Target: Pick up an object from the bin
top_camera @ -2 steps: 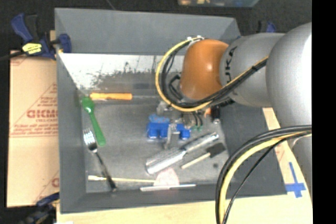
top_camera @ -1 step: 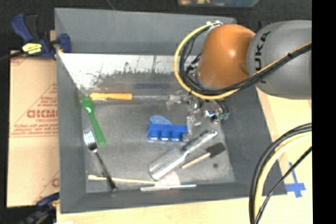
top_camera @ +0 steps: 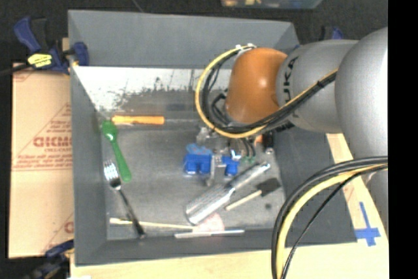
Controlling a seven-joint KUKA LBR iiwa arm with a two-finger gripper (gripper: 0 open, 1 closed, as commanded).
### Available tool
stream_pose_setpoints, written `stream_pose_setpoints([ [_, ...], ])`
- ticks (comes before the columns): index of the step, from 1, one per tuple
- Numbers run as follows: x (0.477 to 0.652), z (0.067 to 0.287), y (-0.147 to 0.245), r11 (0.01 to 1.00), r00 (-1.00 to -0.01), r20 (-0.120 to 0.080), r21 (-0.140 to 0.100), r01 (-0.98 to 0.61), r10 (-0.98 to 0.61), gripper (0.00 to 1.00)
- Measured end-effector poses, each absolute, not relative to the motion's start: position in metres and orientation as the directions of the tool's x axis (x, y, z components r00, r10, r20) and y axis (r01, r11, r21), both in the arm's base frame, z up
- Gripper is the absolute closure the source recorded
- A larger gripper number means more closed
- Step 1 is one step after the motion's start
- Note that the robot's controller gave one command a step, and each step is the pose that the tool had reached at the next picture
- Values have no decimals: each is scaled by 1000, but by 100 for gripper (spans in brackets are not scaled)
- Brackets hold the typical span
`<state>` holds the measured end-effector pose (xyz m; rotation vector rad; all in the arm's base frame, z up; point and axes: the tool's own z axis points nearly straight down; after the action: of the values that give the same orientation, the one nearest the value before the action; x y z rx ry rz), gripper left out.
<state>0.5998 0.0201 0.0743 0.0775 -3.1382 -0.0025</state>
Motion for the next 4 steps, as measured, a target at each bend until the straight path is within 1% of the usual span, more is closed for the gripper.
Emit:
stream_pose_setpoints([
  [1,589,72,11,975,-974,-23,0,-224,-224,0],
  [2,601,77,19,998,-998,-6,3,-58,-58,100],
  [3,601,77,19,998,-998,-6,3,-57,-57,100],
  [4,600,100,18,998,-998,-3,3,-57,-57,100],
])
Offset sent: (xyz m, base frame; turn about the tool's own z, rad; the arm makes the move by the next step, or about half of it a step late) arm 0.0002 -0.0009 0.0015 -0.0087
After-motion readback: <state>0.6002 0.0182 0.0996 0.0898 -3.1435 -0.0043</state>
